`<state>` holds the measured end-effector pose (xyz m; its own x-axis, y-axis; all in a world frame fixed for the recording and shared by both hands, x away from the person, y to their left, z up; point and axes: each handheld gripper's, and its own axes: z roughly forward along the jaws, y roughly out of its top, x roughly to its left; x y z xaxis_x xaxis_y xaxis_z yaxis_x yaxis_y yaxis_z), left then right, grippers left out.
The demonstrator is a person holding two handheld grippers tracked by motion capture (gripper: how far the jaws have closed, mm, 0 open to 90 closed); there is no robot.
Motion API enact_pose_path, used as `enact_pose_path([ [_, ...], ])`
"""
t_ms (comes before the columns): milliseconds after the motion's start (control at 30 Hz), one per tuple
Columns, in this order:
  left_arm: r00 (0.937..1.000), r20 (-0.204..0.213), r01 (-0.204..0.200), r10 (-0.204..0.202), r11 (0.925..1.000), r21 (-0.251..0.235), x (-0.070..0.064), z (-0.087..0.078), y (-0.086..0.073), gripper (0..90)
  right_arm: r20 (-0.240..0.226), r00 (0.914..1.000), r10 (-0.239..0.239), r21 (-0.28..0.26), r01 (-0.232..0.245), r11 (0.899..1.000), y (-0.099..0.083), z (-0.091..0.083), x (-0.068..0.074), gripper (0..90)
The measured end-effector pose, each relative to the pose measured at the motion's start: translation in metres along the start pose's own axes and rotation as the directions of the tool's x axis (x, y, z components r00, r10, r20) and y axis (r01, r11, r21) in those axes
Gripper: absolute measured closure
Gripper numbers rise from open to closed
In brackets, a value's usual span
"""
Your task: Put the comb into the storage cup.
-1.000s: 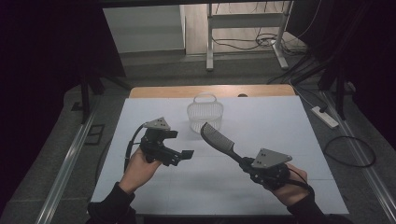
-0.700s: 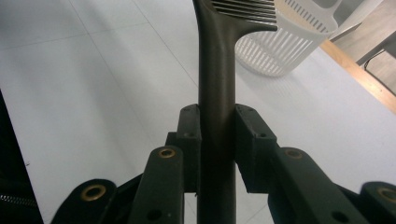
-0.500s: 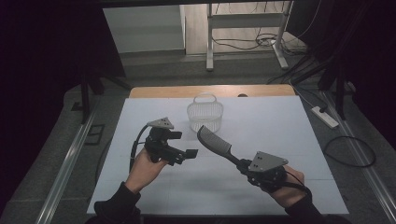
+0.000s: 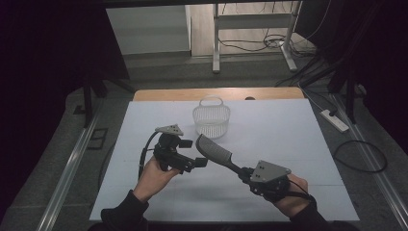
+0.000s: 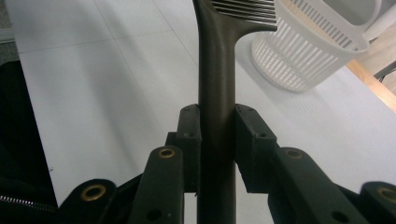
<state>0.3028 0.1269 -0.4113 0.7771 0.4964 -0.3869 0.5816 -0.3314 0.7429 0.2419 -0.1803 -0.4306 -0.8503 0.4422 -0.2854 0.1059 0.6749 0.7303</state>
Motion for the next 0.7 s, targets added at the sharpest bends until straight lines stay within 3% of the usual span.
enact_pose_path([
  [167, 0.9994, 0.034, 0.007, -0.007, 0.9998, 0.019, -0.0028, 0.0048, 0.0009, 0.0, -0.006, 0.9999, -0.014, -0.012, 0.014, 1.000, 0.0023, 0.0005, 0.0041, 72.5],
  [367, 0.9991, 0.035, 0.021, -0.022, 0.9987, 0.047, -0.0064, 0.0089, 0.0019, 2.8, -0.003, 0.9993, -0.036, -0.018, 0.036, 0.999, 0.0036, 0.0012, 0.0076, 72.5],
  [500, 0.9971, 0.066, 0.035, -0.038, 0.9981, 0.051, -0.0058, 0.0069, 0.0016, 18.0, -0.001, 0.9992, -0.040, -0.015, 0.040, 0.999, 0.0034, 0.0016, 0.0075, 72.4],
  [633, 0.9879, 0.141, 0.059, -0.065, 0.9973, 0.042, -0.0033, 0.0039, 0.0019, 36.0, 0.003, 0.9990, -0.045, -0.015, 0.045, 0.999, 0.0034, 0.0018, 0.0079, 72.4],
  [700, 0.9869, 0.147, 0.061, -0.067, 0.9971, 0.046, -0.0035, 0.0035, 0.0021, 43.2, 0.004, 0.9988, -0.049, -0.013, 0.049, 0.999, 0.0034, 0.0022, 0.0083, 72.5],
])
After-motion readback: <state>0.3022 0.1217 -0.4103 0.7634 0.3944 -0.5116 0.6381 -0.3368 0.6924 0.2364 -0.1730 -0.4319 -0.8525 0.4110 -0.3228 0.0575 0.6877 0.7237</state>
